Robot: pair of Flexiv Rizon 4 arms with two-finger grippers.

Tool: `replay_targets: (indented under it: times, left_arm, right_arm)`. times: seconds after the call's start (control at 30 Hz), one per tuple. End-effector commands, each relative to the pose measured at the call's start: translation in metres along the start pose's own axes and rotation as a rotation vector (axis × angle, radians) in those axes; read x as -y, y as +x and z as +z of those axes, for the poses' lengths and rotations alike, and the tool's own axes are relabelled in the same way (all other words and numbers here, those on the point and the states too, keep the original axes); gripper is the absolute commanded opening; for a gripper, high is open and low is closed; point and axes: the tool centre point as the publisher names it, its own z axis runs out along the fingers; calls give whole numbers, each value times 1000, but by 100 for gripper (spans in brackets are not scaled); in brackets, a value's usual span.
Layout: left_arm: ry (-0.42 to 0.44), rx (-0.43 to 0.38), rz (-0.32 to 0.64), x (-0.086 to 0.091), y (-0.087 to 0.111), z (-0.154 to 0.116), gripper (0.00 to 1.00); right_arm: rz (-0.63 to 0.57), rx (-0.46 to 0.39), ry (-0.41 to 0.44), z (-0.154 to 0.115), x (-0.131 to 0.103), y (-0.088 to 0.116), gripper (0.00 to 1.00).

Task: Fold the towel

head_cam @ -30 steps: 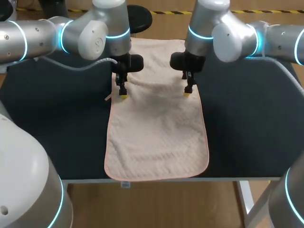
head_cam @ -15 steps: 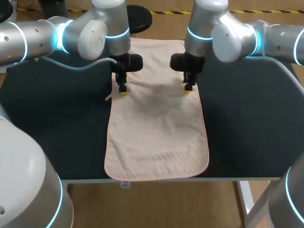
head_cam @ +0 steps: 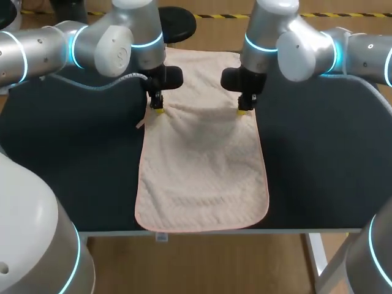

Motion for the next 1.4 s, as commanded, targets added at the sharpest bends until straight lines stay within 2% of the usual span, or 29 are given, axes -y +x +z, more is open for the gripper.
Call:
replay_targets:
  times: [0.03,0.23,0.5,0.6,0.83,1.2,1.4]
  left_arm:
    - [4,32,9,-1,8,-19,0]
    - [5,116,21,1,2,-59,0]
    - [-9,337,50,-1,-24,-140,0]
    - [-36,411,75,7,-34,-169,0]
    - [-88,571,103,21,-62,-230,0]
    - [-146,799,51,25,-115,-326,0]
    - [-150,887,41,30,-132,-363,0]
  right_arm:
    - [-5,35,-11,-22,4,5,0]
    - [-24,124,-51,-67,-1,-7,0]
    - [-95,278,-110,-142,-11,-27,0]
    - [-108,326,-152,-171,-17,-35,0]
    - [-182,460,-150,-230,-32,-55,0]
    - [-249,667,-133,-312,-48,-109,0]
    - [-256,771,-151,-361,-55,-136,0]
